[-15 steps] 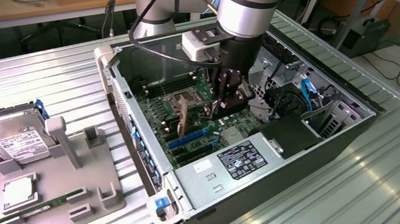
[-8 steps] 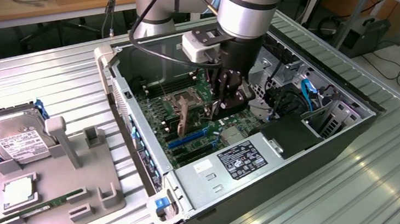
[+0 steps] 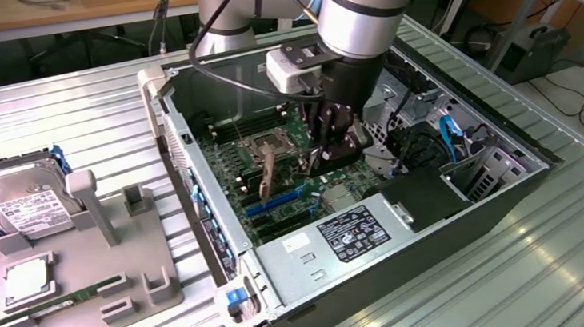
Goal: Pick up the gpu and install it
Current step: 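Insert the gpu into the slot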
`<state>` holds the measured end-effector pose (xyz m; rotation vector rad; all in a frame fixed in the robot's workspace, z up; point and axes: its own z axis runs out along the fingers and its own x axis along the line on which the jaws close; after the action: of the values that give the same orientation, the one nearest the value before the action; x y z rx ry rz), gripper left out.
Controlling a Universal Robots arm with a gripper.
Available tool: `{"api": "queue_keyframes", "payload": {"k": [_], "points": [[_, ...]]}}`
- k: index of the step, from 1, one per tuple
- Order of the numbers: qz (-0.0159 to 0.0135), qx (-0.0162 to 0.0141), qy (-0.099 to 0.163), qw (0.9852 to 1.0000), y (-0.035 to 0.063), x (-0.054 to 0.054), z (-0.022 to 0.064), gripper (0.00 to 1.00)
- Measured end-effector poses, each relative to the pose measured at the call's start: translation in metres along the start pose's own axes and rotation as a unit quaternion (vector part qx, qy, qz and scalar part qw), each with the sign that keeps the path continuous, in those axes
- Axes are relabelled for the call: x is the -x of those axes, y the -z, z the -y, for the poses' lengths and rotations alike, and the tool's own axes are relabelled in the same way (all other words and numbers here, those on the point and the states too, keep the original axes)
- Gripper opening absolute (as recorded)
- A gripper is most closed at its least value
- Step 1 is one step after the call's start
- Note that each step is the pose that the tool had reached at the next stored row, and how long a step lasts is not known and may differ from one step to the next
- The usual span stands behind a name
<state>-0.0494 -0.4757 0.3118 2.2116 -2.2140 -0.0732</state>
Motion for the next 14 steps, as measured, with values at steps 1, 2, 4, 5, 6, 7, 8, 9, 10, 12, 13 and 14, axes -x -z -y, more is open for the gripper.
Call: {"api": "queue_keyframes", "payload": {"k": [1, 2, 4, 5, 6, 7, 8, 9, 10, 12, 13, 14], "points": [[0.0, 0.0, 0.0, 1.0, -0.0002, -0.0001, 0.0, 0.26], [0.0001, 0.0, 0.0, 1.0, -0.0003, -0.0002, 0.0, 0.26], [0.0001, 0.0, 0.0, 1.0, -0.0007, -0.0005, 0.0, 0.26], [0.0, 0.0, 0.0, 1.0, -0.0008, -0.0007, 0.0, 0.26], [0.0, 0.0, 0.0, 1.0, -0.0009, -0.0008, 0.0, 0.26], [0.0, 0.0, 0.0, 1.0, -0.001, -0.0009, 0.0, 0.26], [0.0, 0.0, 0.0, 1.0, -0.0012, -0.001, 0.0, 0.26], [0.0, 0.0, 0.0, 1.0, -0.0013, -0.0011, 0.0, 0.26], [0.0, 0.0, 0.0, 1.0, -0.0019, -0.0015, 0.0, 0.26], [0.0, 0.0, 0.0, 1.0, -0.0024, -0.0019, 0.0001, 0.26], [0.0, 0.0, 0.0, 1.0, -0.0026, -0.002, 0.0001, 0.26], [0.0, 0.0, 0.0, 1.0, -0.0029, -0.0022, 0.0001, 0.26]]}}
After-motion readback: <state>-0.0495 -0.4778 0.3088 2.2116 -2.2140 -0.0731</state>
